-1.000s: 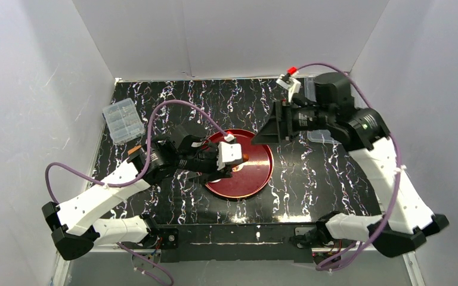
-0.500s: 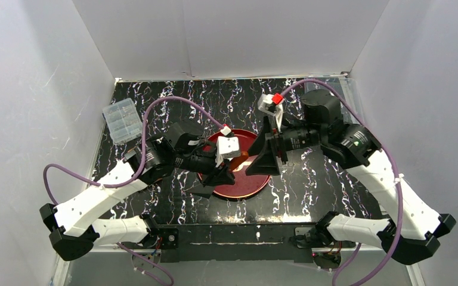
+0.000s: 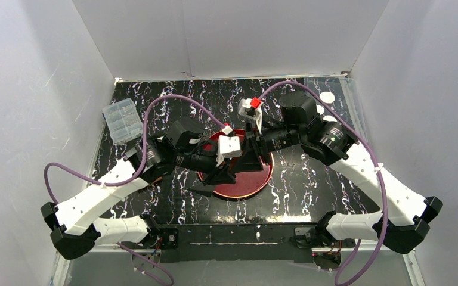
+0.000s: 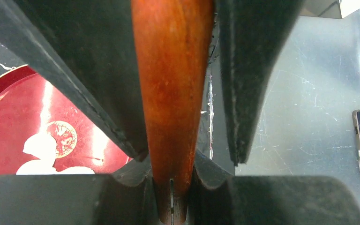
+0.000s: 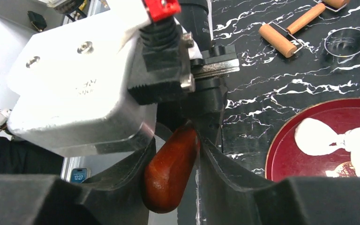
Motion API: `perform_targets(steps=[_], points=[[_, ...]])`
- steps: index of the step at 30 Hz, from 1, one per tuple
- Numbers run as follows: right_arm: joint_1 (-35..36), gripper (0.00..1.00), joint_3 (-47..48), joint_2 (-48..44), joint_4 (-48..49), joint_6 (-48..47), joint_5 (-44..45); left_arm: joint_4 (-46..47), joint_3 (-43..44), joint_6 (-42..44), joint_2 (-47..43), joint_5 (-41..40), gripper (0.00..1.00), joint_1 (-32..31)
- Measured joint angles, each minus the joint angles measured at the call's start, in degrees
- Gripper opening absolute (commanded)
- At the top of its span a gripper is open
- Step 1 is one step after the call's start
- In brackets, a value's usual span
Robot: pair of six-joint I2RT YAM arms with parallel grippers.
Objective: Roll out the dumpling wrappers from the dough
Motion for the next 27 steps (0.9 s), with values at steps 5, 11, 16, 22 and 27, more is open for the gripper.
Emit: perform_targets(steps=[5,11,16,22,27], points=[[0.11,0.3,-1.2,0.22,2.82,1.7,-0.15,-0.52,0.0,0.2,0.15,-0.07,0.0,0.26],[0.48,0.01,-1.97,0.11,5.07,-2.32,2.43,-2.84,0.52,-4.83,0.46,0.7,0.82,1.11],[-2.71,0.01,-3.13,-0.26,3.23,4.11,6.84,-2.32,0.76,-3.41,0.35,-5.49,0.98,0.63],[-10.36,0.01,-10.58,-2.8,1.51,13.62,14.45,-2.38,2.19,-2.47,-0.94,-14.62,0.98,1.14],[-15.61,0.01,-9.9,-2.78,-4.09,21.77,23.71,-3.72,7.39,-8.92,0.33,-19.02,0.97,8.13]])
